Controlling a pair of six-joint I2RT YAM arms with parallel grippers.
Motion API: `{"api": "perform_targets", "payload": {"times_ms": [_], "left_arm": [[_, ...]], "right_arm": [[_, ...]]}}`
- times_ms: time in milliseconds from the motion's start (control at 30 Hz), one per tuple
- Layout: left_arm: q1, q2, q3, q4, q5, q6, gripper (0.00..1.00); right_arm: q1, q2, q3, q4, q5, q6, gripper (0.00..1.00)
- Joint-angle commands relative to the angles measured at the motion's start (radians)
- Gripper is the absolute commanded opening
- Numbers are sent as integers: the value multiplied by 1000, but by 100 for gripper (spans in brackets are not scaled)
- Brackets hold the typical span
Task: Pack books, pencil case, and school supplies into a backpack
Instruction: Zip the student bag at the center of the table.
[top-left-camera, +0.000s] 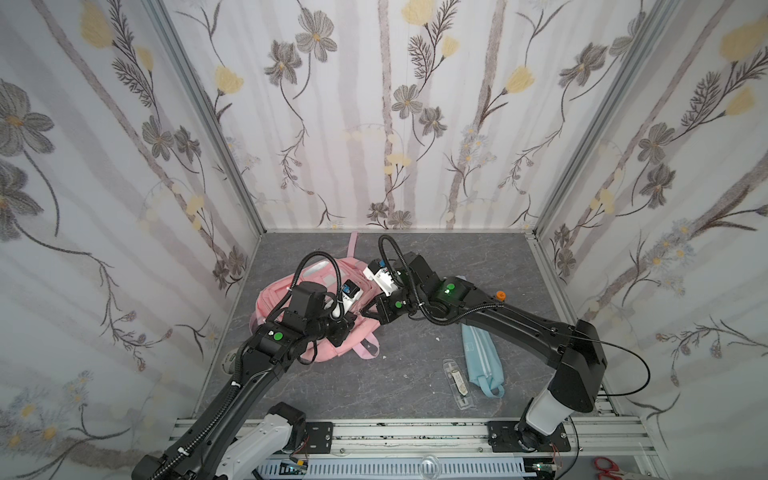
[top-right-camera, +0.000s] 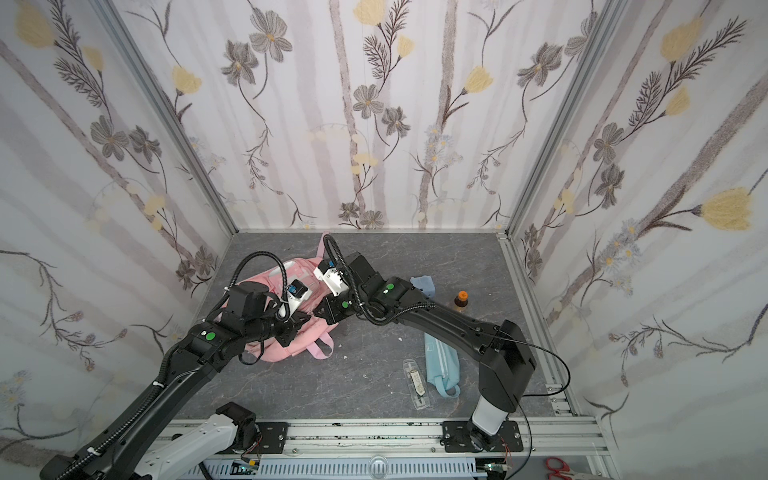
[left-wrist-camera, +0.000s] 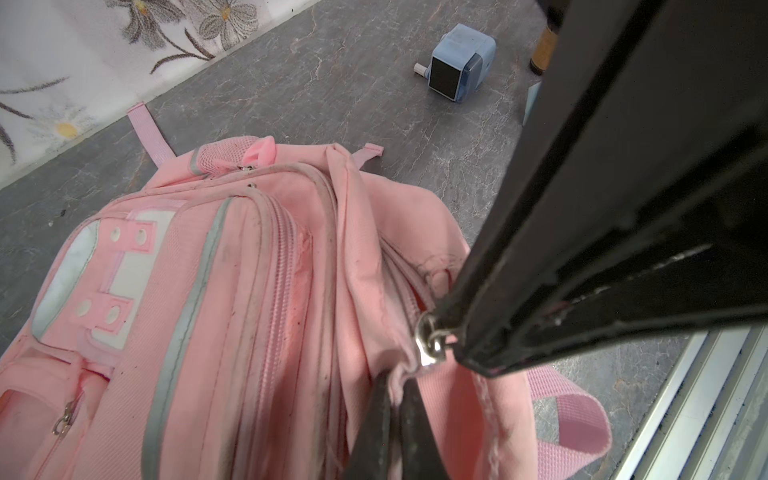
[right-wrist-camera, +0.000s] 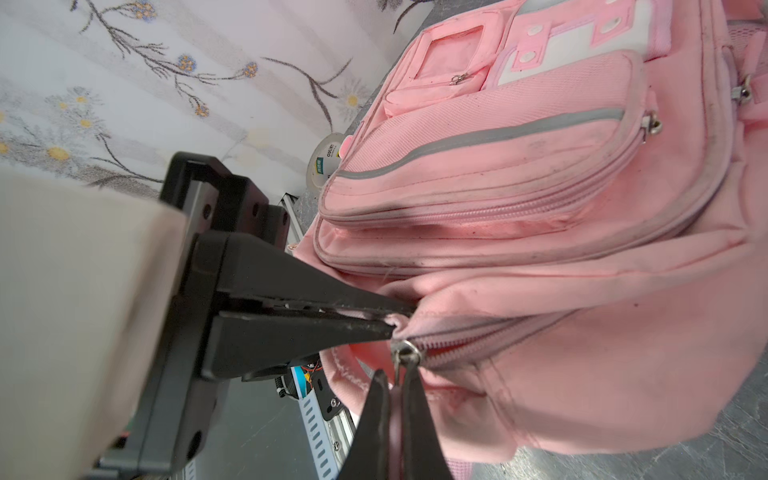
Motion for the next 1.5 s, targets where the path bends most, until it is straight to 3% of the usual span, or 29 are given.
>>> {"api": "perform_targets", "payload": {"times_ms": [0,167,233,400,700,1000,1200,1300,1400,1467], "left_arm": [[2,-38,2,58,-5,67,0],[11,-168,-12,-62,60,212,0],[11,-214,-7,-120,83,265,0],[14,-289,4,-162,91,295,0],[25,-347,25,-172,69,323,0],[35,-311,74,-171,73,328,0],[35,-230,16,15,19,232,0],[35,-142,5,138,29,146,0],[18,-29,19,256,75,52,0],[-18,52,41,329,78,-13,0]], "right_arm": [[-15,-17,-2,59,-96,-15,0],[-127,-25,-83,66,-145,-32,0],[-161,-8,-102,61,-218,-71,0],[-203,41,-163,46,-311,-173,0],[-251,158,-185,111,-121,-170,0],[-353,316,-44,173,80,-100,0],[-395,374,101,178,42,-96,0],[-411,378,173,143,-10,-93,28],[-427,333,151,140,-9,-65,42],[-442,289,106,144,-3,-37,45]]}}
